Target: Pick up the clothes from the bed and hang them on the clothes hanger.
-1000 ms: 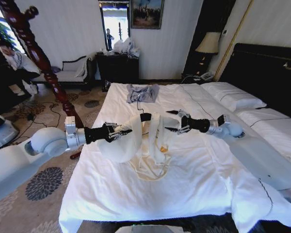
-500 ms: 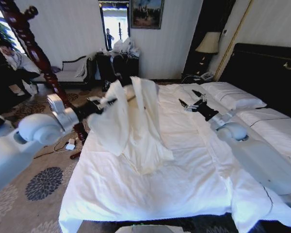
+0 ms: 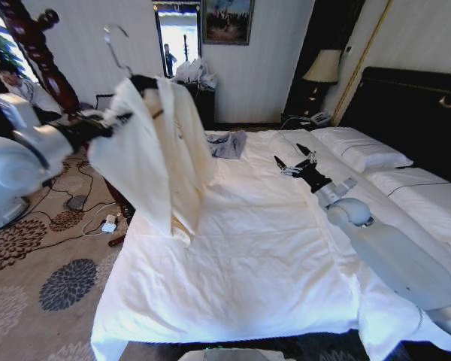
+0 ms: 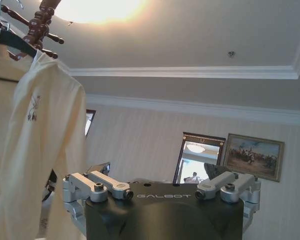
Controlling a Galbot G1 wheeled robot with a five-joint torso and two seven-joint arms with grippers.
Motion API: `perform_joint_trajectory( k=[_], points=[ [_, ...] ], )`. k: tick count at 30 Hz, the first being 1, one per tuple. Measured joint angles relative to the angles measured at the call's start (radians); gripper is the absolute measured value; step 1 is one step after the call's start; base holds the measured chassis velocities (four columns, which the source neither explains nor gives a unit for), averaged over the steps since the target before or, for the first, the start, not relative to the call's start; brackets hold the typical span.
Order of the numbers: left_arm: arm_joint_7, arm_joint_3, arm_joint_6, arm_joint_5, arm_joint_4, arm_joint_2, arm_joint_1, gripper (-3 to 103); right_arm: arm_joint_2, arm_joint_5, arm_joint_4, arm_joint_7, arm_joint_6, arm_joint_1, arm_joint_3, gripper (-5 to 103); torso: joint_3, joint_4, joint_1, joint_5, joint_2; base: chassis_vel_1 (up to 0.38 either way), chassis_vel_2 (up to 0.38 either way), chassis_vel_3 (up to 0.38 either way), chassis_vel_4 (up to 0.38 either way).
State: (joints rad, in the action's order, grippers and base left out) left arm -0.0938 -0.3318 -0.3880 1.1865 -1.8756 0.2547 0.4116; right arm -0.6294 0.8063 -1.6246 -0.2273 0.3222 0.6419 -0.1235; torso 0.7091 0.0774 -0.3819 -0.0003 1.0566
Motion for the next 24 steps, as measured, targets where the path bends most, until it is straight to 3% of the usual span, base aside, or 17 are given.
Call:
perform_joint_trajectory(
  k=[13, 24],
  points=[
    [-0.007, 0.017, -0.023, -0.011, 0.208, -0.015, -0.144, 19, -0.005, -0.012, -0.009, -0.018, 0.009, 0.017, 0.001, 100, 0.0, 0.0004, 0.0, 0.0, 0.0, 0.0, 0.0, 0.0, 0.0],
    [-0.006, 0.029, -0.047, 0.014, 0.333, 0.03, -0.193, 19, -0.005, -0.013, 0.0, -0.031, 0.012, 0.018, 0.006, 100, 0.0, 0.0004, 0.0, 0.0002, 0.0, 0.0, 0.0, 0.0, 0.0]
  ],
)
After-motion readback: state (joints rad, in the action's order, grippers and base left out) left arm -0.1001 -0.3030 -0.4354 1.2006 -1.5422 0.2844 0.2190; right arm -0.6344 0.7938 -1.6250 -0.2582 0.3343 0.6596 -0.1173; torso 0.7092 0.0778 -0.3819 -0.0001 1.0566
